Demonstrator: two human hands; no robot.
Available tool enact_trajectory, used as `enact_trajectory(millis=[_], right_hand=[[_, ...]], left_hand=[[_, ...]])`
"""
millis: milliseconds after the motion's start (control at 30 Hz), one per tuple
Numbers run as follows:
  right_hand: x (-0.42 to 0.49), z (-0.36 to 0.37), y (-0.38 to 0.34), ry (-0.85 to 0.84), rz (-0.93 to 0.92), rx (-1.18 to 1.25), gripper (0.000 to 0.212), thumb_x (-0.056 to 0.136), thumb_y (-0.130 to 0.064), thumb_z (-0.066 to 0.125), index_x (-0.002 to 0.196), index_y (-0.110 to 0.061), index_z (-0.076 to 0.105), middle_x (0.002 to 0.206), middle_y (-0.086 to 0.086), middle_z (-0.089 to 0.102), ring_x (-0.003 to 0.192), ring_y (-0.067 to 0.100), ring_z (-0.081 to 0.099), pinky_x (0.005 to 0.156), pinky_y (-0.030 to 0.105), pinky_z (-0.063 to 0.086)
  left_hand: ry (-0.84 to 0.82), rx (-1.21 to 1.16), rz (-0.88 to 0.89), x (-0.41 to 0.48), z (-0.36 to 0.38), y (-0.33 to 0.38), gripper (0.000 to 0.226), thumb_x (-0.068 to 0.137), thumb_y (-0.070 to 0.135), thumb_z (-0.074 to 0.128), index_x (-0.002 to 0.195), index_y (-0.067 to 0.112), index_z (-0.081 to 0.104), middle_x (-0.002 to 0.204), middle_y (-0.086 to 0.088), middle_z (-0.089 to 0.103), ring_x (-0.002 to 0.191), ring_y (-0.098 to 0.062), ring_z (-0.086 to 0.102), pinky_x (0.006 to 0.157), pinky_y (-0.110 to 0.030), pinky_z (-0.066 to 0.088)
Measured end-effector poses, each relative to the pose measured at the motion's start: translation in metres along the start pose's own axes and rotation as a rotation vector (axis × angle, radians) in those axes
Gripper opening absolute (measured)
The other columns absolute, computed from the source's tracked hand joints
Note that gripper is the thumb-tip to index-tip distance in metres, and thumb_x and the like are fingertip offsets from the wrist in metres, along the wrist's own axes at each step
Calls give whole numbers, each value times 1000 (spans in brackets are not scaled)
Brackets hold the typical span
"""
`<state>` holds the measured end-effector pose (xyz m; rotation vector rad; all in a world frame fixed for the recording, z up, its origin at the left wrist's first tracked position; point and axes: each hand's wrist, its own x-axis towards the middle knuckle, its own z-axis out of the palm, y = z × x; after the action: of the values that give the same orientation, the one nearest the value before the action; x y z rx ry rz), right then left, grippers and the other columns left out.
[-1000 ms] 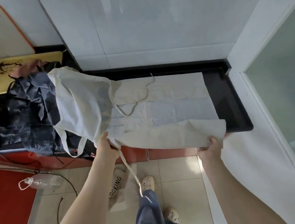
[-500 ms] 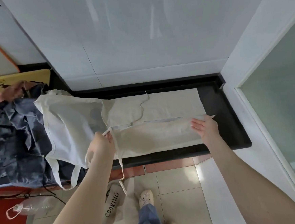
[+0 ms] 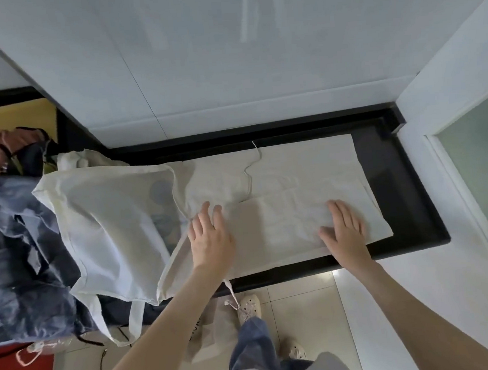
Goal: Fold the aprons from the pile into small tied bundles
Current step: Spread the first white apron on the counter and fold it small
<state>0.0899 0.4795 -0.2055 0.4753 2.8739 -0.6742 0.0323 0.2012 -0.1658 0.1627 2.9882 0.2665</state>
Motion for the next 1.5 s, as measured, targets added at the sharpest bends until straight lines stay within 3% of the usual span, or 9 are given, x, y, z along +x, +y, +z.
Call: enact_trajectory(millis=[167, 500, 667, 800, 1000, 1100, 1300, 1400, 1500], right_hand=[[5, -13, 5, 240, 309, 71, 58, 92, -24, 58, 143, -13, 32, 145, 9, 39, 135, 29, 33, 112, 47, 22], [20, -61, 31, 107, 531, 401, 29, 90, -22, 59, 110, -14, 39, 100, 5, 51, 87, 21, 54, 67, 28, 48], [9, -66, 58, -77, 484, 336, 13, 95, -21, 51, 96, -8, 48, 83, 5, 51, 70, 15, 49, 56, 25, 38], [10, -60, 70, -6, 438, 220, 10, 98, -15, 50, 94, -7, 47, 83, 7, 53, 69, 19, 53, 56, 25, 37], [12, -60, 77, 276, 574, -211, 14, 89, 0, 54, 103, 2, 51, 96, 21, 57, 92, 38, 52, 86, 47, 35], [18, -56, 61, 332, 408, -237, 38, 78, 8, 56, 115, 5, 48, 110, 27, 50, 104, 42, 45, 92, 51, 31], [19, 1, -55, -120, -635, -108, 49, 87, -16, 39, 134, -9, 50, 130, 11, 56, 117, 31, 53, 103, 32, 32], [11, 28, -85, -366, -622, -137, 64, 96, -33, 43, 153, -22, 18, 160, -1, 18, 143, 17, 20, 118, 35, 12], [16, 40, -80, -289, -556, -378, 68, 92, -58, 13, 151, -28, 0, 160, -12, 4, 144, 3, -16, 115, 36, -13]], left_hand=[[-217, 55, 381, 17, -3, 30, 62, 89, 23, 56, 146, 14, 30, 159, -14, 5, 145, -33, 10, 118, -45, 4], [-459, 149, 665, 19, 39, 76, 76, 97, 50, 38, 153, 27, -7, 157, -9, -26, 144, -27, -24, 115, -47, -16], [-377, 178, 724, 17, 54, 76, 70, 95, 56, 21, 153, 28, -5, 156, -4, -24, 145, -25, -19, 116, -42, -16], [-282, 150, 787, 17, 60, 56, 60, 98, 48, 25, 150, 20, 25, 158, -10, 21, 145, -29, 21, 115, -43, 13], [-163, 160, 661, 5, 45, 13, 50, 102, 40, 17, 144, 18, 33, 148, -11, 41, 135, -28, 42, 117, -37, 6], [-159, 186, 614, 2, 42, 5, 49, 102, 38, 15, 143, 20, 34, 147, -8, 43, 133, -28, 45, 115, -41, 13], [-158, 176, 650, 10, 46, 2, 50, 96, 34, 29, 143, 18, 35, 149, -8, 41, 135, -28, 42, 113, -46, 31], [-202, 192, 651, 12, 39, 1, 50, 96, 23, 34, 144, 11, 39, 151, -8, 36, 141, -22, 32, 117, -38, 20], [-170, 122, 541, 2, 31, -14, 51, 86, 20, 40, 134, 9, 53, 137, -7, 55, 126, -25, 52, 112, -37, 26]])
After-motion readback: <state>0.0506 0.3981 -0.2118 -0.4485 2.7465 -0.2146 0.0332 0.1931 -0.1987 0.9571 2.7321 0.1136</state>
